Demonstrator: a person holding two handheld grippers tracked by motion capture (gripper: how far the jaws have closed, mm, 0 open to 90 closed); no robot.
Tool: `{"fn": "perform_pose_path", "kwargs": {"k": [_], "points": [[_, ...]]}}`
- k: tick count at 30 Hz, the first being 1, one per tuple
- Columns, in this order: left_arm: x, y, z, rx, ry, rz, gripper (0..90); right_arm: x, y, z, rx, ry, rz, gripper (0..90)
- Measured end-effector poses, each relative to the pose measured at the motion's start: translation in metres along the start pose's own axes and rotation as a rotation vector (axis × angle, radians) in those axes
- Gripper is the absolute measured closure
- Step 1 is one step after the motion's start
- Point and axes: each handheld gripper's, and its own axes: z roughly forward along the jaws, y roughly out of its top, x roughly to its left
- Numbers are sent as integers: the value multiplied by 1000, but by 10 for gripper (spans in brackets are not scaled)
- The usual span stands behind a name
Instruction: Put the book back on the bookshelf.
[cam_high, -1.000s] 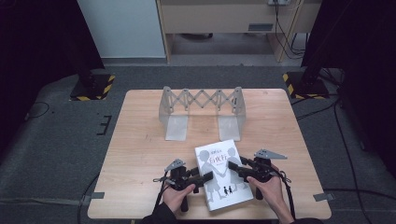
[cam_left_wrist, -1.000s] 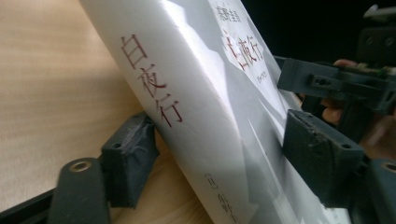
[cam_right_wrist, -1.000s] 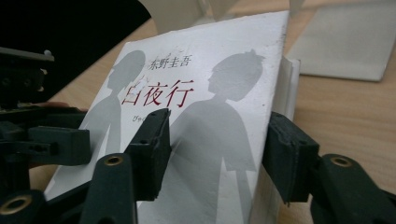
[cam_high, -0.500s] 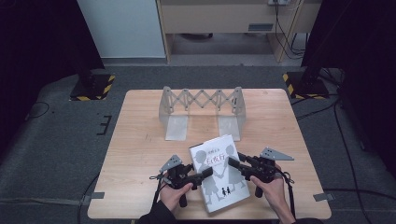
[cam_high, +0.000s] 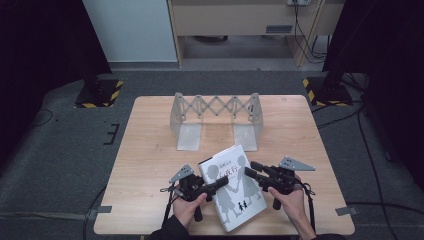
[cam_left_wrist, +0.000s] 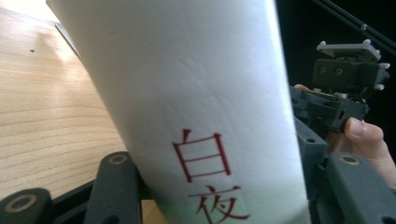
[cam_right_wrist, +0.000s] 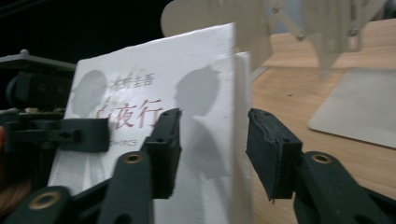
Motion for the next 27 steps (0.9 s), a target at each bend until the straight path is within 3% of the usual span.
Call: {"fn": "perform_pose_path", "kwargs": {"k": [4, 8, 11, 16, 19, 27], "points": [[-2, 7, -4, 0, -2, -13, 468, -12, 3, -12, -23, -62, 7, 467], [-3, 15, -9, -4, -8, -15, 493, -22, 3, -19, -19, -153, -5, 393], [-5, 21, -12, -10, -10, -9, 510, -27, 0, -19, 14, -229, -36, 335], [-11, 31, -15, 1, 2, 30, 521, -34, -5, -14, 107, -315, -65, 262], [-12, 35, -14, 9, 4, 42, 525, -39, -9, -13, 166, -355, -75, 243], [-16, 47, -12, 35, 6, 44, 528, -47, -10, -18, 198, -398, -74, 216]]}}
